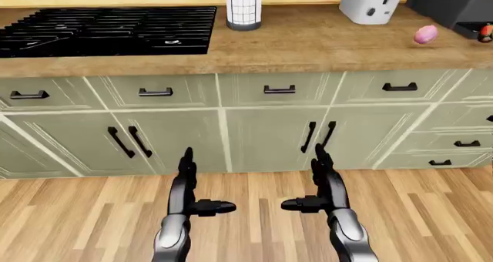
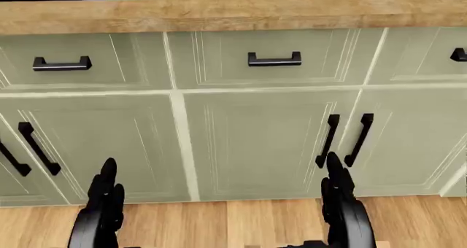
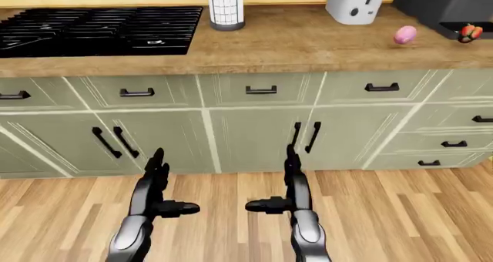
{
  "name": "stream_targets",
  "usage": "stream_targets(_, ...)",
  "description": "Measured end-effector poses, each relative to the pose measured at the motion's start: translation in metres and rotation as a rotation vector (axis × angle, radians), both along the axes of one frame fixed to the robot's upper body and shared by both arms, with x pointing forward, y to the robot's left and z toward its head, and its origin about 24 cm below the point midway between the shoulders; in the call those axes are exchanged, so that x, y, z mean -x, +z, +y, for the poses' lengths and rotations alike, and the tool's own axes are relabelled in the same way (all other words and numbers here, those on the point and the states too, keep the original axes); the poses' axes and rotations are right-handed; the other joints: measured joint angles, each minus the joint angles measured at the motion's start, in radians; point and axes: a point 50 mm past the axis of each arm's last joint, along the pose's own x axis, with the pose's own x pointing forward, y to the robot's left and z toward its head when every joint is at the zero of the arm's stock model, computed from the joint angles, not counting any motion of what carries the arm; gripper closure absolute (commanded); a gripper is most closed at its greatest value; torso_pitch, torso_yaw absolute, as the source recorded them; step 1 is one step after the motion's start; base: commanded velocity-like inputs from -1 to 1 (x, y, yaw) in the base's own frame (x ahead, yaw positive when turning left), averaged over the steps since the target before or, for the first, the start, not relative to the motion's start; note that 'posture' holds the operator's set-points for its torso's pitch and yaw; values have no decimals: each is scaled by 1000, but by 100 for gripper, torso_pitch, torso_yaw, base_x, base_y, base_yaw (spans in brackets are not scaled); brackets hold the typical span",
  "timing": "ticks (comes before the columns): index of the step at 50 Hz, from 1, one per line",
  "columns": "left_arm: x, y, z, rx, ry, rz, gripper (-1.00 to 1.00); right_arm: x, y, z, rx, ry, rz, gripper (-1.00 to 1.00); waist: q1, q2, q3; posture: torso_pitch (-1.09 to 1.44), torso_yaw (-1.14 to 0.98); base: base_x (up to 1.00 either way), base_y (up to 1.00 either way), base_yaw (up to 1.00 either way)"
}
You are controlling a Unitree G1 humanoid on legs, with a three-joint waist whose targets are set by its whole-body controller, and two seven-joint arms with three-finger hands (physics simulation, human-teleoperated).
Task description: Place the avocado, onion, tomato and bell pepper on the cutting board.
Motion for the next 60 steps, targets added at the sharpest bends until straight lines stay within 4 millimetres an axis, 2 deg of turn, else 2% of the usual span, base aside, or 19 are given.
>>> stream_targets(3, -8, 38, 1, -28, -11, -112, -100, -11, 49, -5, 22, -12, -146, -100, 7, -1, -46, 0, 0, 0, 0, 0)
stream_targets(5, -11, 54, 0, -43, -15, -160, -100, -15, 75, -7, 33, -24, -240, -100, 10, -9, -35, 0, 0, 0, 0, 0)
stream_targets(6, -11, 58, 1, -48, -16, -163, -100, -14, 84, -7, 38, -24, -267, -100, 10, -9, -47, 0, 0, 0, 0, 0)
stream_targets(9, -13, 68, 1, -69, -20, -162, -100, -16, 101, -8, 48, -20, -304, -100, 9, -9, -65, 0, 0, 0, 0, 0)
stream_targets(15, -17, 105, 9, -109, 3, -200, -100, -20, 128, -19, 64, -45, -306, -100, 15, -3, -59, 0, 0, 0, -14, 0)
stream_targets(20, -17, 139, 14, -139, 33, -282, -100, -22, 160, -22, 81, -46, -380, -100, 23, 56, -75, 0, 0, 0, -65, 0)
stream_targets(24, -18, 155, 11, -149, 21, -333, -100, -27, 180, -22, 83, -53, -432, -100, 29, 22, -70, 0, 0, 0, -65, 0)
stream_targets(29, -14, 160, 14, -144, 44, -323, -100, -30, 185, -16, 81, -43, -441, -100, 30, -72, -64, 0, 0, 0, -74, 0)
stream_targets(33, -12, 157, 8, -126, 11, -306, -100, -30, 180, -27, 96, -93, -395, -100, 4, -35, -26, 0, 0, 0, -100, 0)
stream_targets(37, -13, 159, 12, -138, 32, -303, -100, -29, 189, -26, 96, -89, -426, -100, 10, 37, -5, 0, 0, 0, -100, 0)
stream_targets(38, -12, 163, 14, -145, 42, -319, -100, -29, 192, -23, 95, -77, -444, -100, 21, 59, -9, 0, 0, 0, -100, 0)
stream_targets(40, -11, 165, 17, -155, 61, -323, -100, -28, 189, -18, 84, -53, -436, -100, 34, 61, -11, 0, 0, 0, -100, 0)
stream_targets(42, -11, 164, 20, -159, 74, -314, -100, -29, 183, -17, 82, -38, -400, -100, 33, 69, -39, 0, 0, 0, -100, 0)
stream_targets(44, -11, 168, 20, -161, 75, -331, -100, -28, 187, -20, 88, -47, -406, -100, 29, 67, -52, 0, 0, 0, -100, 0)
stream_targets(47, -9, 172, 20, -166, 74, -360, -100, -25, 196, -23, 95, -71, -455, -100, 35, 29, -43, 0, 0, 0, -100, 0)
stream_targets(49, -9, 172, 21, -166, 78, -359, -100, -25, 197, -22, 97, -70, -469, -100, 38, -7, -39, 0, 0, 0, -100, 0)
stream_targets(51, -9, 173, 21, -167, 80, -363, -100, -26, 197, -22, 99, -66, -469, -100, 32, -68, -47, 0, 0, 0, -100, 0)
stream_targets(55, -11, 163, 14, -153, 41, -306, -100, -28, 183, -31, 105, -105, -394, -100, 5, -65, -37, 0, 0, 0, -100, 0)
stream_targets(60, -7, 176, 18, -171, 67, -356, -100, -25, 194, -28, 110, -89, -449, -100, 9, 2, -19, 0, 0, 0, -100, 0)
